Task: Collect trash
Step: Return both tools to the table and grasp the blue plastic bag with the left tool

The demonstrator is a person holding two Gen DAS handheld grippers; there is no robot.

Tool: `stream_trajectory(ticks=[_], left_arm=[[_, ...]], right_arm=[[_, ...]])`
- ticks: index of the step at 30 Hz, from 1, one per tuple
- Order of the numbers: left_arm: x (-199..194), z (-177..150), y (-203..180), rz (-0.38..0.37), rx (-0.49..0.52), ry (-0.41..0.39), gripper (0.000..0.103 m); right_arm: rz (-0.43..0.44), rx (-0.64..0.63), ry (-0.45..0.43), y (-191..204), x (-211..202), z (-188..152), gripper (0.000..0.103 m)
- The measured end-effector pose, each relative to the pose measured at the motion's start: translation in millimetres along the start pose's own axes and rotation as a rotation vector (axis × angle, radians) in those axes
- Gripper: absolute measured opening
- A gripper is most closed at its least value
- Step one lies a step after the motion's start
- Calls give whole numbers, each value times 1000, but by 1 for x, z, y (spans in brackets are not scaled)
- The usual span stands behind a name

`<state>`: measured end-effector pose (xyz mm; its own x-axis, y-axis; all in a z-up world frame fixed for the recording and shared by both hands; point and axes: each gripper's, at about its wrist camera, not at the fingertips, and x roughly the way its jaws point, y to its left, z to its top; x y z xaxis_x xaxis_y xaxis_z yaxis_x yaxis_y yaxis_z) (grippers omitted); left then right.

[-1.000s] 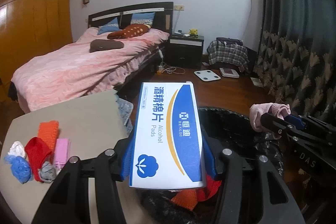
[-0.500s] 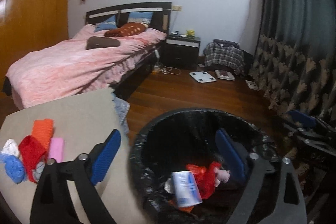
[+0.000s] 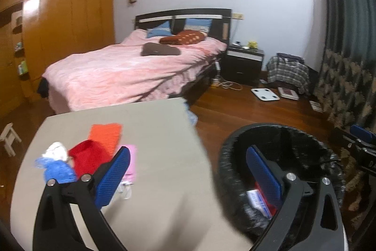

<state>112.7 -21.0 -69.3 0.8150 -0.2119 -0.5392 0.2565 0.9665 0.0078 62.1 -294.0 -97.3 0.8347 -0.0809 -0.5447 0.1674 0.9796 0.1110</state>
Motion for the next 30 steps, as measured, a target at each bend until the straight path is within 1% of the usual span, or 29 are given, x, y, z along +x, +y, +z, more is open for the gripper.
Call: stream_trajectory(ticks=[9,18,25,27,30], left_arm=[[-12,-13,65,162,-52,-13,97],[-19,-29,135,285,-121,-3,97],[-6,-47,193,372,-185,35,97],[0,-51,203,384,-198,52,97],[13,-61,218,398,-220,81,97]], right_arm=[[100,-73,4,65,19,7,98],[200,-143,28,141,44,12,98],[257,-196,53,197,70,4,98],[270,-207,77,213,83,-2,98],[279,-214,97,227,97,-7,98]])
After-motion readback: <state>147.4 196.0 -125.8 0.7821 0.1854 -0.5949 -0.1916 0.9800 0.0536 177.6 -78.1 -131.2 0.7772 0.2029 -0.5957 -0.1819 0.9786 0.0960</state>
